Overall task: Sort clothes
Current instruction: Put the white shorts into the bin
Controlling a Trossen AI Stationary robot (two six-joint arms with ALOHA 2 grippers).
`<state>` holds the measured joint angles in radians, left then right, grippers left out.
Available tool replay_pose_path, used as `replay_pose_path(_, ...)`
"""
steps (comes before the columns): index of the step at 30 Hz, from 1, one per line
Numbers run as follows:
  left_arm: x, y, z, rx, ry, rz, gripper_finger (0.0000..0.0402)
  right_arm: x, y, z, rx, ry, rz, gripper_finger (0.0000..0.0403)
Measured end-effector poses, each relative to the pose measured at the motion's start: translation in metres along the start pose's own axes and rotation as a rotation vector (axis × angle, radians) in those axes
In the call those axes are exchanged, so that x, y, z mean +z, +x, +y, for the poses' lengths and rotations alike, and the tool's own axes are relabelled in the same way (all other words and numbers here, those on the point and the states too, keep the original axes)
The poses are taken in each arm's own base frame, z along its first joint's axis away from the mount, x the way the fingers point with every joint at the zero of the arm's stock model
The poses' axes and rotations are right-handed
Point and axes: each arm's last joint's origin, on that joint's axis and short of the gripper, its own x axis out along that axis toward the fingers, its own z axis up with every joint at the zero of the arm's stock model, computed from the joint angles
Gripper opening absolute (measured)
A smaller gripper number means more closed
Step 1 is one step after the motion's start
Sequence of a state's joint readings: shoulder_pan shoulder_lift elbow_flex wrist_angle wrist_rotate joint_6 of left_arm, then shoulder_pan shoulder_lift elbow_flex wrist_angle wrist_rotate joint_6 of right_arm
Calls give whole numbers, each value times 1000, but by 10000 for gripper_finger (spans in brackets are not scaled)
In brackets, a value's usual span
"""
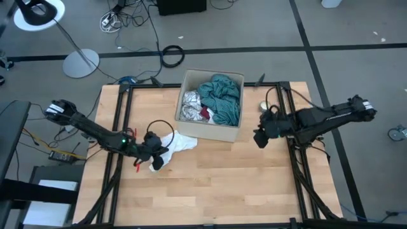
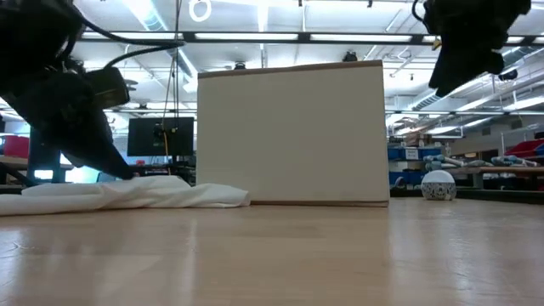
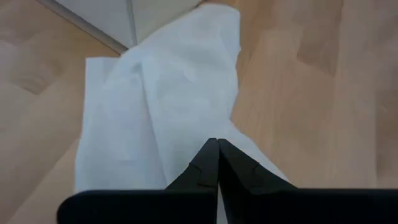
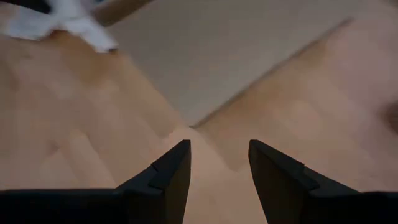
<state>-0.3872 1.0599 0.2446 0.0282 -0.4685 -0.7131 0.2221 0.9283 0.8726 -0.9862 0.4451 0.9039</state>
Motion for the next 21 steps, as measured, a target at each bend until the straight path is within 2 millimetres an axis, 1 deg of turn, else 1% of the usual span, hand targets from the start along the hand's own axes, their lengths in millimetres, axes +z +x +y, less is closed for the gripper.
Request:
replay_pose_path(6, -10, 16, -2, 29, 31, 56, 59, -16, 19, 13, 114, 18, -64, 163)
replay_pose_path(8, -13, 21, -4, -2, 38, 91, 63, -18, 22, 16, 140, 24, -100, 163)
replay_pose_path(10, -15, 25, -8, -40, 34, 111, 48, -20, 24, 18, 149, 24, -129, 162)
replay_pose_path(12, -14, 26, -10, -75, 28, 104, 16, -21, 25, 20, 152, 19, -155, 162)
replay_pose_path(13, -13, 26, -11, -91, 34, 93, 9, -21, 25, 20, 152, 15, -162, 162)
replay_pose_path(16, -3, 25, -19, -127, 78, 54, 3, -22, 24, 21, 149, 14, -175, 162)
replay_pose_path(19, 19, 19, -34, -180, 128, -23, 2, -23, 23, 22, 152, 13, -193, 160)
replay_pose_path(21, 31, 15, -41, -176, 182, -24, 1, -23, 22, 23, 149, 8, -207, 160)
